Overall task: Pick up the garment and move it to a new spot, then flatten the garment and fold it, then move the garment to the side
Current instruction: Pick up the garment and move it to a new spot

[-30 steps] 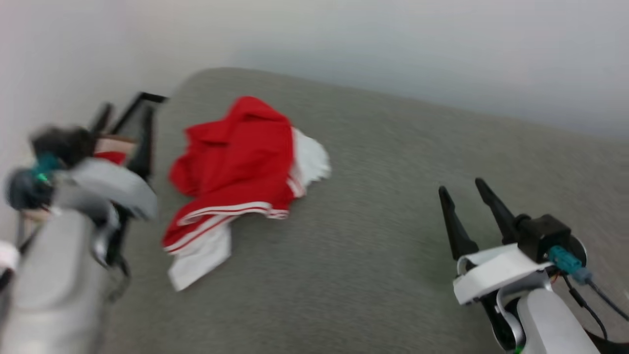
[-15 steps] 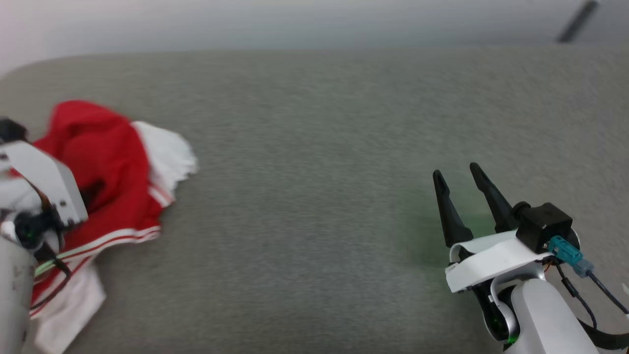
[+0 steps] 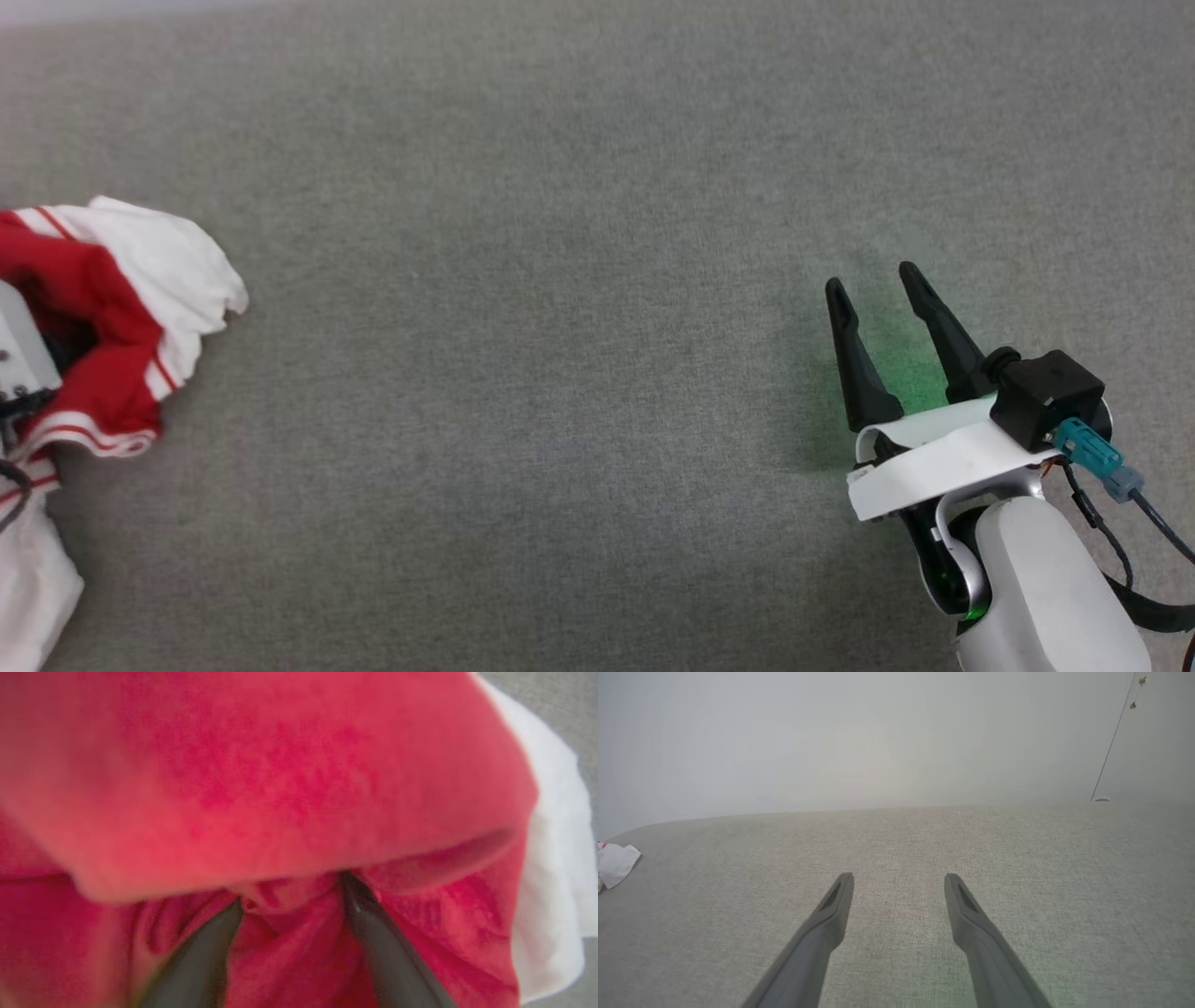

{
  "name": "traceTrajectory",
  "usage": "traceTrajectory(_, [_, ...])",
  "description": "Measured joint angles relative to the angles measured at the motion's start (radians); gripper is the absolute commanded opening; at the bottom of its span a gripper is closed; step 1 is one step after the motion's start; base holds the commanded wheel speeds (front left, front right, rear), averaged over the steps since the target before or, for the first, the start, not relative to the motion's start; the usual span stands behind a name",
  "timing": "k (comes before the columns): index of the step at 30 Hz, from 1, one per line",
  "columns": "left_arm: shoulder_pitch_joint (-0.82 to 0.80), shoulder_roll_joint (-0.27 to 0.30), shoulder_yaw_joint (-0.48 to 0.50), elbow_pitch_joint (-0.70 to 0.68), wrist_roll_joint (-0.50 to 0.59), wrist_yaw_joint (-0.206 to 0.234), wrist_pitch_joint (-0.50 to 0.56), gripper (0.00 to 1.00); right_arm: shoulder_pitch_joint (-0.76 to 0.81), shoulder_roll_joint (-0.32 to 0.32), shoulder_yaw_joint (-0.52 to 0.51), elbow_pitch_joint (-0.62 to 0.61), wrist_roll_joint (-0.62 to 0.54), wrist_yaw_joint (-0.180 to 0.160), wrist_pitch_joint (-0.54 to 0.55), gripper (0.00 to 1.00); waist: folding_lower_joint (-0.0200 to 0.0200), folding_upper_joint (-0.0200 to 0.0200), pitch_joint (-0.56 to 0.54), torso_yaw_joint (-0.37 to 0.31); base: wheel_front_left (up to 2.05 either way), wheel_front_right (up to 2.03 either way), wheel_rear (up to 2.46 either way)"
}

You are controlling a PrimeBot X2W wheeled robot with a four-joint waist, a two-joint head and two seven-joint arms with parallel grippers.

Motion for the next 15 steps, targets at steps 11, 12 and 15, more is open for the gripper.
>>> traceTrajectory(11, [0.054, -0.02, -0.031, -0.102, -0.076, 0.01, -0.2, 0.0, 0.013, 0.004, -0.007, 0.021, -0.008, 0.0, 0.0, 1.0, 0.0, 0.0, -0.048, -0.007, 0.0, 0.0, 0.0])
traceTrajectory(12, [0.056, -0.033, -0.049, -0.136, -0.088, 0.009, -0.207, 0.0, 0.017, 0.006, -0.009, 0.024, -0.007, 0.0, 0.0, 1.0, 0.0, 0.0, -0.061, -0.005, 0.0, 0.0, 0.0])
traceTrajectory(15, [0.063, -0.081, -0.114, -0.226, -0.11, -0.003, -0.223, 0.0, 0.04, 0.005, -0.016, 0.035, -0.007, 0.0, 0.0, 1.0, 0.0001, 0.0, -0.107, 0.006, 0.0, 0.0, 0.0])
